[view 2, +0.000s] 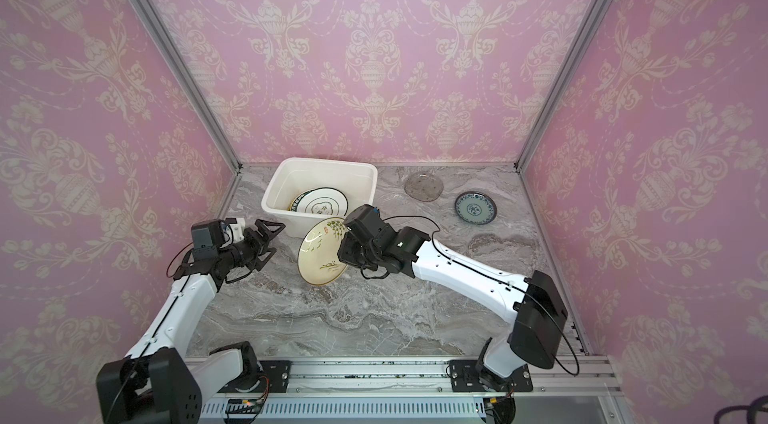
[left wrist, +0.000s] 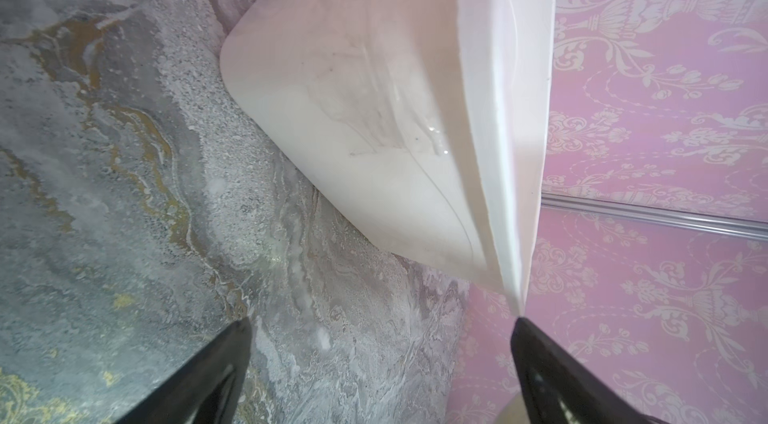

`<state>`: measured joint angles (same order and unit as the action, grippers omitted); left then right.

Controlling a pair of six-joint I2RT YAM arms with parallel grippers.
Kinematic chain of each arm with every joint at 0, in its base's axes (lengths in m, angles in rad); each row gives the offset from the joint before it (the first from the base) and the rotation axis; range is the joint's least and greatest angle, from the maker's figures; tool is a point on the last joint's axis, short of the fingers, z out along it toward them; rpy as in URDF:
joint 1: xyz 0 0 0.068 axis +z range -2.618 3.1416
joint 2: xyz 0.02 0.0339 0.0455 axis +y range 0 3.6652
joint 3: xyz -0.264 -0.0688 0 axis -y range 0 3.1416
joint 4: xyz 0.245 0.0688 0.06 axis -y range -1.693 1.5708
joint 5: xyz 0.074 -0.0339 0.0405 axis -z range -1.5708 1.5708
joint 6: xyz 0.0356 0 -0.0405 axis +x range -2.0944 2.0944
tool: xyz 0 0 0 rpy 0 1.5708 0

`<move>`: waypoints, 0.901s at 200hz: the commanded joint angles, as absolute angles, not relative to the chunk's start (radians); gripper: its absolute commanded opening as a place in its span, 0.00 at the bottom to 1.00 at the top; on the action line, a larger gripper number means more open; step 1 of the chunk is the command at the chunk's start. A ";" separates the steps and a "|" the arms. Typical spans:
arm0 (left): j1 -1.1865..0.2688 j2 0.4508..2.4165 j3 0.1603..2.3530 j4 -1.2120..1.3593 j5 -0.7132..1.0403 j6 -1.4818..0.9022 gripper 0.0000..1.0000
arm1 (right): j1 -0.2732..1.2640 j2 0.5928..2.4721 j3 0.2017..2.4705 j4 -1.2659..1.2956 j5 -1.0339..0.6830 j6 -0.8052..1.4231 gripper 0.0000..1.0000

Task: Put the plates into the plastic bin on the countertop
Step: 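Lift the cream plate with the right gripper and carry it over the bin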

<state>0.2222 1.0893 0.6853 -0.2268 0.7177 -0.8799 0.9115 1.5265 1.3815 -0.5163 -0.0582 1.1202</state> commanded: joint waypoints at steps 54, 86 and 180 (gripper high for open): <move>0.097 1.002 0.960 -0.383 0.385 -0.852 0.99 | 0.740 1.521 1.706 -0.595 -0.060 1.093 0.05; 0.074 0.928 0.995 -0.463 0.192 -0.880 0.99 | 0.725 1.672 1.885 -0.618 -0.075 1.106 0.05; 0.002 0.976 1.111 -0.594 0.174 -0.820 0.99 | 0.645 2.250 2.525 -0.691 -0.286 1.082 0.03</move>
